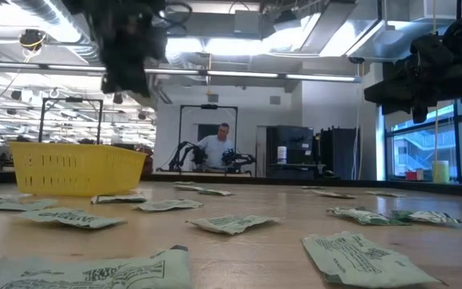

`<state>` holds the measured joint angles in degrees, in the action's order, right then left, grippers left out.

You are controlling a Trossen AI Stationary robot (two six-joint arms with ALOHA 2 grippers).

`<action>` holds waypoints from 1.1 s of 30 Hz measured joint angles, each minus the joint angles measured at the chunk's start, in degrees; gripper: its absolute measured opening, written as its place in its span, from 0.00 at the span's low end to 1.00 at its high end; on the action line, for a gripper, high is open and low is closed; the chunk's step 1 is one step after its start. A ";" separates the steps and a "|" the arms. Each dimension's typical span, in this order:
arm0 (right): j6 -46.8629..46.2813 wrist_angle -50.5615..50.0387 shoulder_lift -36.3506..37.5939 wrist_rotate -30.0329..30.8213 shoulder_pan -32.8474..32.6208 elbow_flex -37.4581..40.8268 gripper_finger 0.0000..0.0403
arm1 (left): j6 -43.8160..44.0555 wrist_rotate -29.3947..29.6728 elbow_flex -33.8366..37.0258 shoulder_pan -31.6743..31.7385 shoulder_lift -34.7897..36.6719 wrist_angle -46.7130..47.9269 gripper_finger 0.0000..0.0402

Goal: Pick and place Stevia / Truvia into bins
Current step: Put the white packet into the yellow bin

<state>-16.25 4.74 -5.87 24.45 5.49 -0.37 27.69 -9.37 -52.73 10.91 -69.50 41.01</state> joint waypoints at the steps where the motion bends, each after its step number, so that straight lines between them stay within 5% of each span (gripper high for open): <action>1: -0.02 -0.01 -0.01 -0.01 0.01 0.01 0.22 | 2.15 0.64 -0.04 -1.25 0.34 0.62 0.03; 12: 2.90 -0.01 0.00 -0.02 0.01 0.01 0.22 | 20.99 14.05 -0.04 -10.30 -5.24 8.47 0.03; 26: 3.39 -0.01 -0.02 -0.02 0.01 0.01 0.22 | 24.04 13.44 -0.04 -12.04 -18.32 8.58 0.17; 33: 3.46 -0.01 -0.02 -0.02 0.01 -0.01 0.22 | 24.21 12.53 -0.04 -12.00 -19.27 8.55 0.22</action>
<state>-12.79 4.73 -5.89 24.43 5.50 -0.38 51.90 3.16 -52.77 -1.08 -88.78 49.56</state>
